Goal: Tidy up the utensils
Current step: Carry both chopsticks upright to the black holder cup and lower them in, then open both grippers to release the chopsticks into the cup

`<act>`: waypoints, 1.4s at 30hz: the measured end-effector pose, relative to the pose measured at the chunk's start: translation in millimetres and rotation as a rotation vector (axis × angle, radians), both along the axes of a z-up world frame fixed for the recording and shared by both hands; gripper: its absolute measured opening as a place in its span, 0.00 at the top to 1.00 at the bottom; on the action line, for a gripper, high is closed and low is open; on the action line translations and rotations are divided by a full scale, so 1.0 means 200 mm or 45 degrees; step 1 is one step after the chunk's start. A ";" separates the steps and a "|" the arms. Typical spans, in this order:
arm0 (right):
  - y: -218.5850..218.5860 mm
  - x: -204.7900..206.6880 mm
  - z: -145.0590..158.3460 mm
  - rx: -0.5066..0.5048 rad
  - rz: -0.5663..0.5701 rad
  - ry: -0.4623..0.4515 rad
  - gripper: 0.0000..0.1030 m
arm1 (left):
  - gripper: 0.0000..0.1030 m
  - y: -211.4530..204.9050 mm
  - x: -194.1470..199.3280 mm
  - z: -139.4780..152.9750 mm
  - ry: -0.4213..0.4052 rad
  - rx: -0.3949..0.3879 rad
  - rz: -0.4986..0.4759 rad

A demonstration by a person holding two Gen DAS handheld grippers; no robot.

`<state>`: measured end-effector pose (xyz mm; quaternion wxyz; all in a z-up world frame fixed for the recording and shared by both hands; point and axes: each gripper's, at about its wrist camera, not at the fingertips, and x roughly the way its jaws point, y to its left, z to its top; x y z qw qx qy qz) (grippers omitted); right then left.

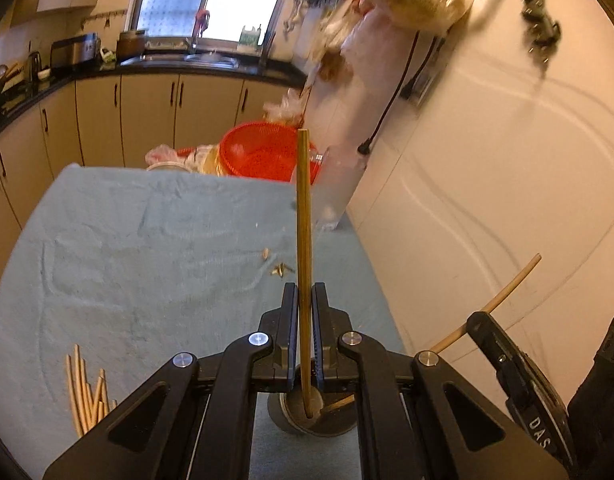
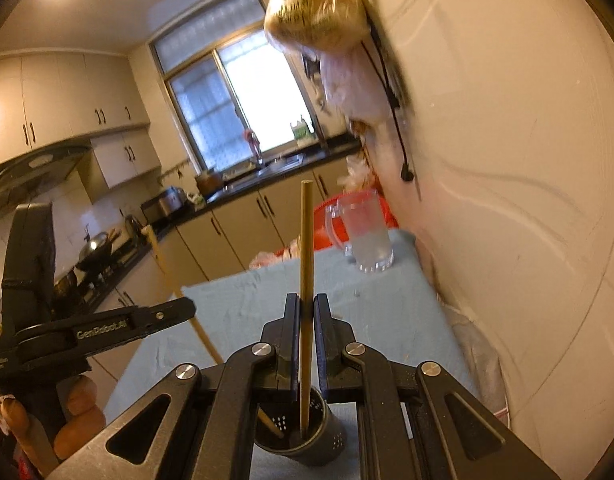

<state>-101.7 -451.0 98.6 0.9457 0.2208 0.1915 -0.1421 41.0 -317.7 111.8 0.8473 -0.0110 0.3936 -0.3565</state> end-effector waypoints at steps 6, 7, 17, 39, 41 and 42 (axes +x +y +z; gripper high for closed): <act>-0.03 0.07 -0.14 0.076 0.038 0.085 0.93 | 0.94 -0.04 0.00 -0.12 0.020 0.060 -0.013; -0.03 0.08 -0.16 0.084 0.042 0.094 0.93 | 0.94 -0.04 0.00 -0.13 0.023 0.066 -0.014; -0.05 0.07 -0.20 0.125 0.037 0.132 0.89 | 0.94 -0.01 -0.01 -0.13 0.030 0.067 -0.013; 0.27 -0.21 -0.08 0.079 0.054 0.050 0.45 | 0.58 0.39 -0.25 0.03 -0.086 0.040 0.006; 0.31 -0.21 -0.11 0.075 0.069 0.073 0.38 | 0.57 0.47 -0.26 0.02 -0.091 0.049 0.034; 0.34 -0.21 -0.12 0.069 0.077 0.089 0.31 | 0.57 0.52 -0.26 0.01 -0.099 0.061 0.043</act>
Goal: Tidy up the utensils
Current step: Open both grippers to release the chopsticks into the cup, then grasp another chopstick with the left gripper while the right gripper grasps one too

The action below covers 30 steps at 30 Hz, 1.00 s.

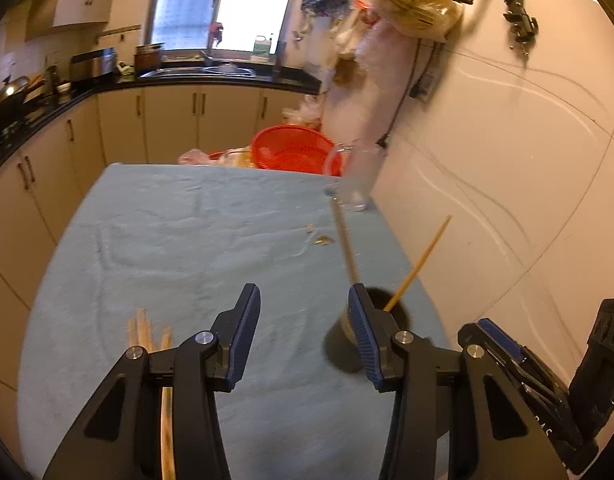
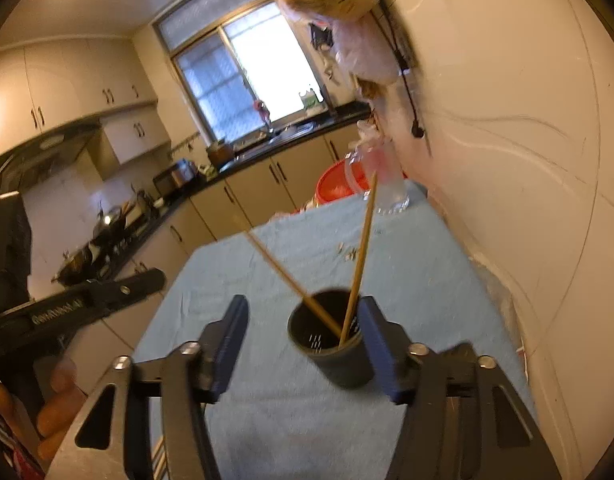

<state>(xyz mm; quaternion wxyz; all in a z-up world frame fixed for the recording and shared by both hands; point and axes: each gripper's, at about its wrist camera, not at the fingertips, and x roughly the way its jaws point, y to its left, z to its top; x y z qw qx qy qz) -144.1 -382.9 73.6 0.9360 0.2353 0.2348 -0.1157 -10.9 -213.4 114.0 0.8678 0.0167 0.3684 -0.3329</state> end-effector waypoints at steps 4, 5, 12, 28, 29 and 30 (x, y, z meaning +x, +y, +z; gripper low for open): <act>0.10 0.01 -0.06 -0.035 0.026 0.055 0.14 | 0.48 0.19 0.01 -0.06 -0.004 0.047 0.056; 0.13 0.02 -0.08 -0.044 0.034 0.076 0.10 | 0.46 0.25 0.02 -0.08 -0.007 0.065 0.078; 0.24 0.11 -0.25 -0.029 0.070 0.242 0.03 | 0.41 0.60 0.11 -0.31 0.107 0.158 0.218; 0.42 0.14 -0.32 -0.074 0.169 0.298 0.03 | 0.71 0.57 0.28 -0.74 0.327 0.386 0.117; 0.43 0.14 -0.32 -0.079 0.170 0.301 0.03 | 0.73 0.55 0.28 -0.75 0.327 0.391 0.104; 0.43 0.14 -0.32 -0.082 0.168 0.304 0.03 | 0.74 0.53 0.29 -0.77 0.324 0.416 0.106</act>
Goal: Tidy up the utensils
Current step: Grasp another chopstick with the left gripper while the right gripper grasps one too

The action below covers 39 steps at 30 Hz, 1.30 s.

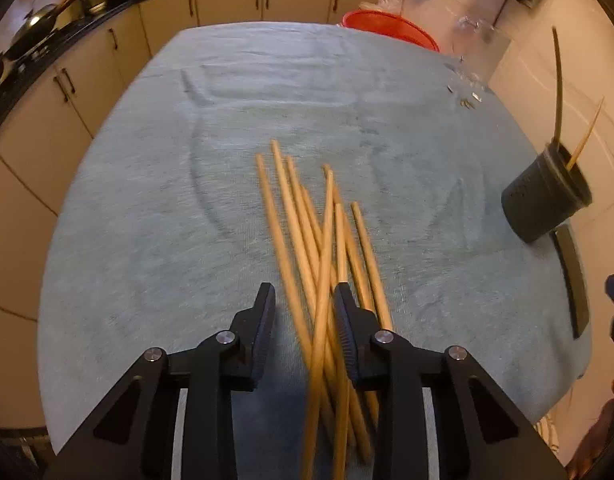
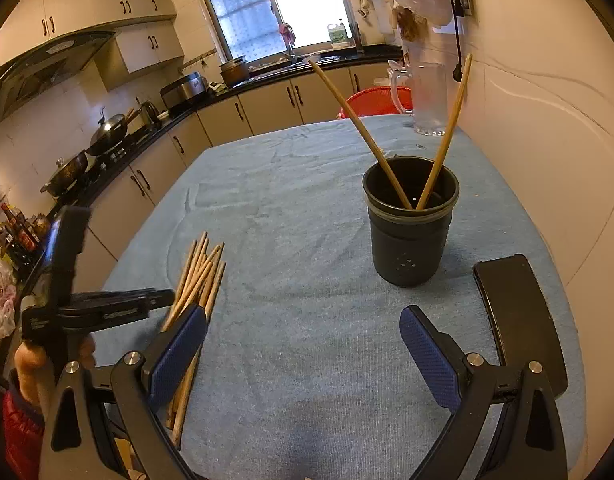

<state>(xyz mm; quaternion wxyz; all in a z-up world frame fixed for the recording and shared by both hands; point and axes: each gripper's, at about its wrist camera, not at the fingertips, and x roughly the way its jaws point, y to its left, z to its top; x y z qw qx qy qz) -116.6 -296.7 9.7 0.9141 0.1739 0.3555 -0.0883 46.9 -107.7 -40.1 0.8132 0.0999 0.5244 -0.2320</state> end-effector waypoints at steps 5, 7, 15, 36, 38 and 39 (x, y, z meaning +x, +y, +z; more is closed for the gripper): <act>0.01 0.01 -0.01 0.009 0.000 0.012 0.03 | 0.90 -0.03 0.02 -0.05 -0.001 0.059 0.013; 0.01 0.02 -0.02 0.016 0.007 0.014 0.03 | 0.91 0.00 0.04 -0.06 0.000 0.056 0.033; 0.07 0.17 -0.08 0.166 0.144 0.079 0.17 | 0.92 0.27 0.09 -0.07 0.051 -0.033 0.151; 0.35 0.88 -0.41 0.265 0.281 0.470 0.82 | 0.92 0.43 0.13 -0.08 0.103 -0.160 0.161; 0.37 0.90 -0.43 0.227 0.277 0.501 0.86 | 0.92 0.44 0.13 -0.08 0.107 -0.165 0.161; 0.39 0.91 -0.44 0.221 0.283 0.512 0.86 | 0.92 0.44 0.13 -0.08 0.108 -0.169 0.158</act>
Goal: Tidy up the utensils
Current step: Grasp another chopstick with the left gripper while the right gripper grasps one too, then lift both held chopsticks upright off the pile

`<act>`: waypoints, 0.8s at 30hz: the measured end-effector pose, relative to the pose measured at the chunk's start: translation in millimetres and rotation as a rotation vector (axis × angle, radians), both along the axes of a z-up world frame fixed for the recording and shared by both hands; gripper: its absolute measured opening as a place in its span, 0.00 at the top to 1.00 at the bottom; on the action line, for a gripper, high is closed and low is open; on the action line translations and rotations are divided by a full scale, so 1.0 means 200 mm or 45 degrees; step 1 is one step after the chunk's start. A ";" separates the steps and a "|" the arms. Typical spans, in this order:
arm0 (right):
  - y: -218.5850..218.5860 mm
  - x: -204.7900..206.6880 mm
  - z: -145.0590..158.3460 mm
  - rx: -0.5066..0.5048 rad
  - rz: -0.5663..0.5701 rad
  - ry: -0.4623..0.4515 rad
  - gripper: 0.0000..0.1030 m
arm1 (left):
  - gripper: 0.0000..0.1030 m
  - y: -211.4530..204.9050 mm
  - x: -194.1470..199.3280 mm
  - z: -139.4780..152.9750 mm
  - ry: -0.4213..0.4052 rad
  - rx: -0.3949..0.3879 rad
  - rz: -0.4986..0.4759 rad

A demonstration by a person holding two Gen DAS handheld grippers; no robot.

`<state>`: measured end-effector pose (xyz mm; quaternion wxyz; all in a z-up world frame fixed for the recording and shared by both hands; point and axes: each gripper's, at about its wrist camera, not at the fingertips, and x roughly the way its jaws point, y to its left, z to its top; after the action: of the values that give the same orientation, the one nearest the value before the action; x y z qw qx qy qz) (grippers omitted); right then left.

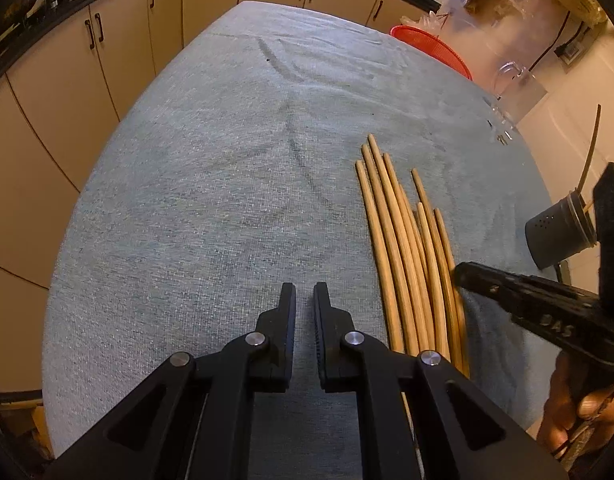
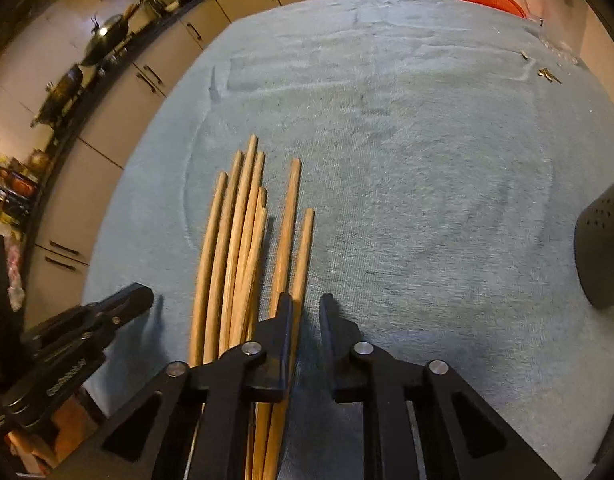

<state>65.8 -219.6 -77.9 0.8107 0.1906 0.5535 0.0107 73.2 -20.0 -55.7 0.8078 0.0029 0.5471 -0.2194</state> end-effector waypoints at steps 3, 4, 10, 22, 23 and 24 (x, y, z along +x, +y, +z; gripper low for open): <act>0.04 0.03 0.01 -0.097 0.016 0.015 0.91 | 0.92 0.00 0.01 0.00 0.006 -0.006 -0.008; 0.05 0.04 0.00 -0.122 0.026 0.019 0.91 | 0.92 0.00 0.01 0.01 0.011 -0.008 -0.011; 0.01 0.05 0.01 -0.231 0.036 0.035 0.91 | 0.92 -0.06 0.03 0.06 0.017 -0.024 -0.041; -0.19 -0.06 0.00 -0.152 -0.046 -0.006 0.91 | 0.81 -0.30 0.15 0.00 0.106 0.061 -0.031; -0.19 -0.06 -0.01 -0.146 -0.044 -0.009 0.91 | 0.81 -0.31 0.15 -0.01 0.112 0.069 -0.029; -0.19 -0.06 -0.01 -0.141 -0.042 -0.011 0.91 | 0.81 -0.31 0.16 -0.01 0.119 0.075 -0.024</act>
<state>53.2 -257.5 -79.7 0.8224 0.1545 0.5465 -0.0326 105.6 -82.8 -58.7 0.7789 0.0217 0.5903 -0.2107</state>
